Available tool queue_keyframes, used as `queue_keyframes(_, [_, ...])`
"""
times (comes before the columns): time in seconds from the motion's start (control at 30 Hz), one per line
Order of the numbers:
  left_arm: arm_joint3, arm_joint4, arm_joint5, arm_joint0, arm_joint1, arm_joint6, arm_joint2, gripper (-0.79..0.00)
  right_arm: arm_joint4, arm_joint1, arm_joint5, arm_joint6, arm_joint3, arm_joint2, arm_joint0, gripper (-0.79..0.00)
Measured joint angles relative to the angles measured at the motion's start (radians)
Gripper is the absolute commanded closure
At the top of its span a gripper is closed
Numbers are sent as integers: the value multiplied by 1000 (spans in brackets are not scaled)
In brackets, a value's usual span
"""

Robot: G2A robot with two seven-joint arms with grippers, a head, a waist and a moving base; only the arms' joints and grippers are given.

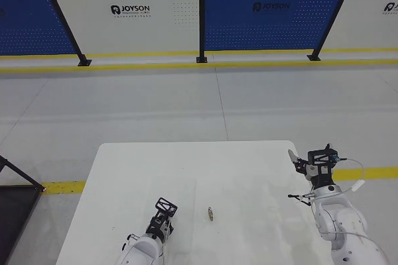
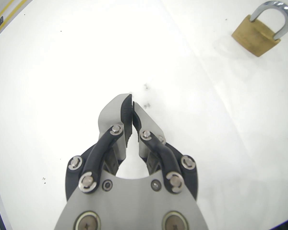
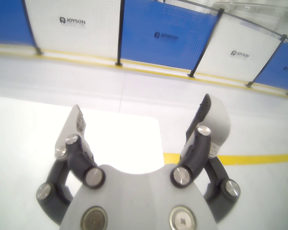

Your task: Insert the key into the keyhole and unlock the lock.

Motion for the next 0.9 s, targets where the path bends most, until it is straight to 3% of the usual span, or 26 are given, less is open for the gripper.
queue_keyframes(0.23, [-94,-59,-23,65,10,55,-67,0,0,0,0,0,0,0,0,-785])
queue_keyframes(0.37, [-156,-161,-69,116,17,174,-135,0,0,0,0,0,0,0,0,-785])
queue_keyframes(0.43, [-169,-230,-140,146,22,280,-173,0,0,0,0,0,0,0,0,-785])
queue_keyframes(0.67, [-66,-446,-459,163,38,607,-275,0,-52,0,8,33,29,-10,9,-785])
queue_keyframes(0.9, [93,-513,-666,107,39,927,-285,0,-231,-9,-62,94,56,-190,-17,-785])
